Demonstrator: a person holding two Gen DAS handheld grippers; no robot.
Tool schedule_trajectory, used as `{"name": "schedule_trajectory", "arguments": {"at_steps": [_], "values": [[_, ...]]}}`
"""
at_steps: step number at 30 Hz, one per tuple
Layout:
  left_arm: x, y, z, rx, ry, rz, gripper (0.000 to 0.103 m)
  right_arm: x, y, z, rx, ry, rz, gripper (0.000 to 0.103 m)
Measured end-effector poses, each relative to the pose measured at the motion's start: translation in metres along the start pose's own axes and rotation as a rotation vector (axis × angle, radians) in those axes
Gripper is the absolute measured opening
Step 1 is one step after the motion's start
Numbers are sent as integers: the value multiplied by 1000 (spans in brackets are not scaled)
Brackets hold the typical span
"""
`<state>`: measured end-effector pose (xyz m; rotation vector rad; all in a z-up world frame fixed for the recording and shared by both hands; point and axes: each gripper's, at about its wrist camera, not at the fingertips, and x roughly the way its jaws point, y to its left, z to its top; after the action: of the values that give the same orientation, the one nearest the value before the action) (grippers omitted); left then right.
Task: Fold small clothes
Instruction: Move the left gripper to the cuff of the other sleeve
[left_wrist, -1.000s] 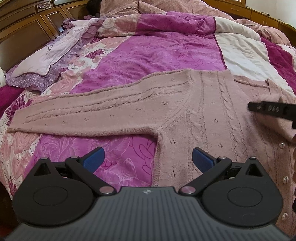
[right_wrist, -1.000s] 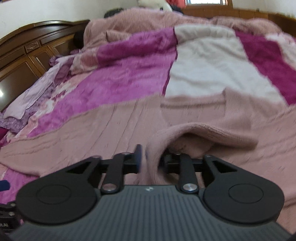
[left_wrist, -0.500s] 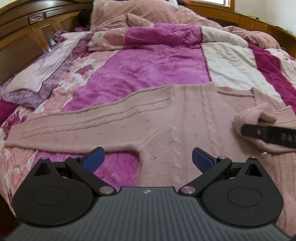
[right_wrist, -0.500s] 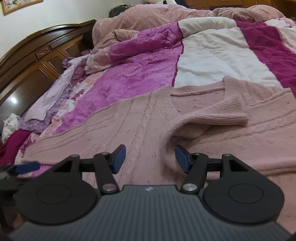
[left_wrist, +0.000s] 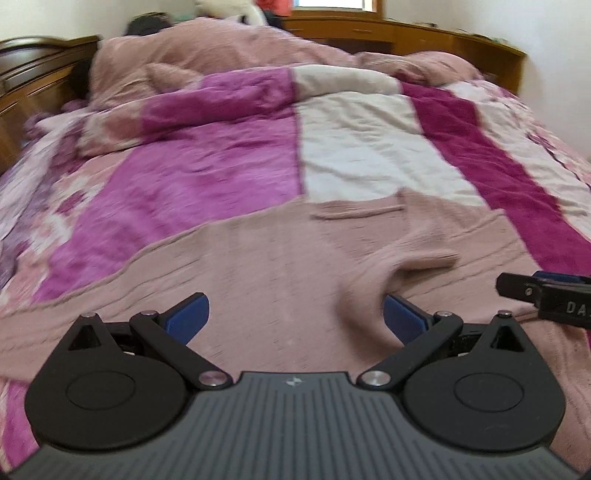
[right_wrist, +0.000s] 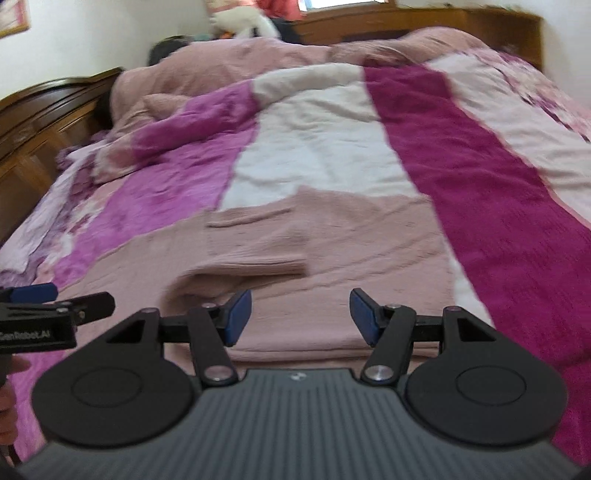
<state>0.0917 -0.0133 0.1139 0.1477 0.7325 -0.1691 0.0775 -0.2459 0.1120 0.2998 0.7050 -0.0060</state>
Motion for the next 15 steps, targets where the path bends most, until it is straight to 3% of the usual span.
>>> {"name": "schedule_trajectory", "arguments": {"at_steps": [8,15], "values": [[54,-63,18,158,23,-105,103,18,-26,-14,51,47,-30,61],[89,-98,20,309,3,-60,97,23,-38,-21,83,55,-20,60]]}}
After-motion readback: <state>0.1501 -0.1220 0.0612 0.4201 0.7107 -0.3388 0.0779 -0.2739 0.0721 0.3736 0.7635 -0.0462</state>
